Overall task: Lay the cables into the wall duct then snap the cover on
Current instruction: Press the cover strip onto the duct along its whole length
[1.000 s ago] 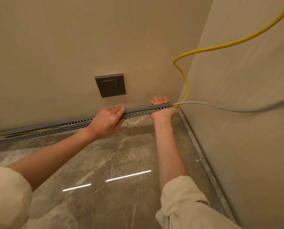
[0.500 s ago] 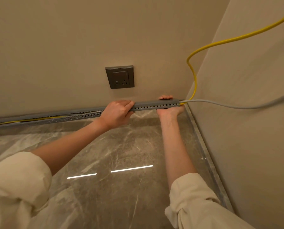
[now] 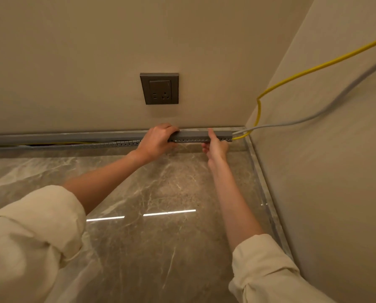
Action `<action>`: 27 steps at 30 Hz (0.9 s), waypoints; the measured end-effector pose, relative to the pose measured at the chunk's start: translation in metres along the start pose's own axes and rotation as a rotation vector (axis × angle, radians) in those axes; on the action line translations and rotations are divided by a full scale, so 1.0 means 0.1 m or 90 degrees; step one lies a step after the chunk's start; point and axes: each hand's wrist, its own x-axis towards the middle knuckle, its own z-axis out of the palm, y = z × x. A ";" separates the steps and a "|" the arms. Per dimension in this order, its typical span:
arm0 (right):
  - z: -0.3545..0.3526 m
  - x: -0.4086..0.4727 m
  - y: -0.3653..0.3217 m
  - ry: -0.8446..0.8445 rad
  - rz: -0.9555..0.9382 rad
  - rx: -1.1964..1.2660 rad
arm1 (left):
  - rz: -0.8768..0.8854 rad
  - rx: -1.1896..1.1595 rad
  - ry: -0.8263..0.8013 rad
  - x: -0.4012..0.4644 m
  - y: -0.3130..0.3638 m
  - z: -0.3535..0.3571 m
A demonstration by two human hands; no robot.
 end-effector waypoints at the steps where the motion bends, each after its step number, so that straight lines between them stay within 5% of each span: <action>1: -0.03 0.03 0.00 0.005 0.002 0.006 | -0.005 -0.006 -0.004 0.00 -0.02 0.01; 8: -0.31 0.29 -0.07 0.061 0.020 0.060 | -0.066 0.001 -0.056 -0.14 -0.35 -0.01; 22: -0.14 0.23 0.03 0.191 -0.051 -0.069 | -0.151 0.072 -0.119 -0.73 -1.20 -0.52; 27: 0.28 -0.18 0.34 0.268 -0.162 -0.324 | -0.144 0.080 -0.123 -0.82 -1.27 -0.51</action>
